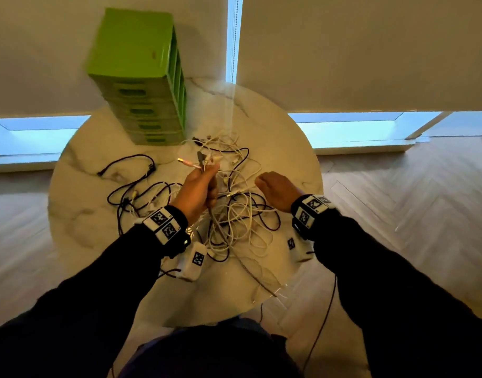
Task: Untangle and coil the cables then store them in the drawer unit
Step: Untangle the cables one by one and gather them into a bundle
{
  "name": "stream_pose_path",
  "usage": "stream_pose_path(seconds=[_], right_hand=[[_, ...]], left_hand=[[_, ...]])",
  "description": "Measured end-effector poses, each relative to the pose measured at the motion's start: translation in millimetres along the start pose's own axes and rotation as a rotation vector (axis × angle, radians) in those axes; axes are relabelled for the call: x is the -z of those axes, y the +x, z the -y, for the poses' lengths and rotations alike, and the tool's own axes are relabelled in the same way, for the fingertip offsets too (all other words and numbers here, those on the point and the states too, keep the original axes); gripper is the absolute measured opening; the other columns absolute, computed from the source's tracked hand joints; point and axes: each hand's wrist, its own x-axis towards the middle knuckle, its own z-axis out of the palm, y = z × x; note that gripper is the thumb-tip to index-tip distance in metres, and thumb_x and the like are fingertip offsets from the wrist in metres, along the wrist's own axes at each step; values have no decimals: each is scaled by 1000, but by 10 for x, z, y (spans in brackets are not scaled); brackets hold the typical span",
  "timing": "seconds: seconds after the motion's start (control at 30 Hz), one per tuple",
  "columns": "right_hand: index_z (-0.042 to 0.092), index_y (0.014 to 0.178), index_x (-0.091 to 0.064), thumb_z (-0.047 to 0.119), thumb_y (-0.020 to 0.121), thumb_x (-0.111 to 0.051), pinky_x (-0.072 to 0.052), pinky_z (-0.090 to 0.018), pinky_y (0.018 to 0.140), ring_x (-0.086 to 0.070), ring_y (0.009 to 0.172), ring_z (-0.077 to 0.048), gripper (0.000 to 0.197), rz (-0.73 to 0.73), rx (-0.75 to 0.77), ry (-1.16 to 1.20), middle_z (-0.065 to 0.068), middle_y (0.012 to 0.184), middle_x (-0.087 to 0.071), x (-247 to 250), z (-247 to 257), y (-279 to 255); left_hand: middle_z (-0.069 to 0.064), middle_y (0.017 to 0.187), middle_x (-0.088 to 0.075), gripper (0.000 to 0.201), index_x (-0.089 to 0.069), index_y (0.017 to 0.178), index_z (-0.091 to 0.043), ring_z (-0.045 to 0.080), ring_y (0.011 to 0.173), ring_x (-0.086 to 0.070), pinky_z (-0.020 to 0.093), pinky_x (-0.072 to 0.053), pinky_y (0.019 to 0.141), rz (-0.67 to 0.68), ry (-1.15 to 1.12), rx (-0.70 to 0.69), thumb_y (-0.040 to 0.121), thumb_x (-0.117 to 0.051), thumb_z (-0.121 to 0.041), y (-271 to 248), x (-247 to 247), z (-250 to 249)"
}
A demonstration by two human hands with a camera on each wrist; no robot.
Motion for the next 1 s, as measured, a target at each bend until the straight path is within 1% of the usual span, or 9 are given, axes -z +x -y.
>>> stream_pose_path(seconds=[0.1,0.27,0.4,0.57,0.63,0.73,0.8,0.9,1.0], right_hand=[[15,111,-61,35,107,-32,-45,-44,93,-60,108,-35,36,64,-58,-173,-11,118,-65,-74,-10,384],[17,106,-61,31,105,-35,-26,-47,103,-57,111,-29,30,344,-126,-438,-6,115,-63,-189,-61,704],[5,119,-66,26,107,-39,-38,-33,88,-57,111,-33,36,465,-45,-295,-16,123,-63,-143,-150,789],[1,116,-63,24,107,-41,-35,-28,79,-53,95,-26,33,498,-40,-182,-19,120,-63,28,-187,723],[6,111,-58,18,106,-42,-42,-27,72,-58,94,-28,20,409,-41,-90,-18,117,-64,97,-217,710],[10,104,-50,16,104,-42,-45,-11,54,-67,84,-29,9,38,-106,275,-19,104,-69,254,-195,690],[7,109,-53,21,106,-42,-50,-12,60,-66,87,-26,18,-169,-83,421,-17,105,-68,365,-122,693],[10,106,-63,28,103,-46,-49,-37,93,-56,107,-27,25,-369,116,300,-12,110,-64,412,81,589],[18,104,-59,29,105,-45,-49,-36,83,-60,91,-20,18,-325,160,407,-4,94,-65,320,428,286]], left_hand=[[-8,60,-26,37,-37,70,-27,11,52,-23,27,-22,48,-38,1,35,104,-51,-33,21,18,127],[-4,63,-27,36,-38,72,-25,14,55,-23,30,-21,54,-85,28,69,103,-52,-34,5,46,243],[-3,62,-30,37,-38,72,-23,14,53,-26,28,-25,50,-107,58,75,103,-53,-36,12,83,297],[-5,59,-33,34,-40,75,-21,12,50,-29,26,-30,47,-139,39,94,104,-51,-33,28,50,327],[-6,58,-34,29,-44,79,-19,11,50,-30,25,-30,47,-145,9,95,104,-51,-30,24,14,337],[-7,61,-31,18,-52,95,-14,9,52,-25,23,-22,50,-113,-106,102,106,-46,-27,41,-35,353],[-6,61,-32,26,-58,99,-12,9,53,-21,25,-17,53,-97,-209,97,108,-38,-28,69,-51,362],[-5,63,-39,33,-60,101,-12,9,55,-25,24,-22,53,-136,-335,59,109,-33,-29,106,-85,348],[-4,68,-41,35,-60,104,-11,8,56,-29,22,-23,52,-163,-417,13,109,-31,-29,113,-155,285]])
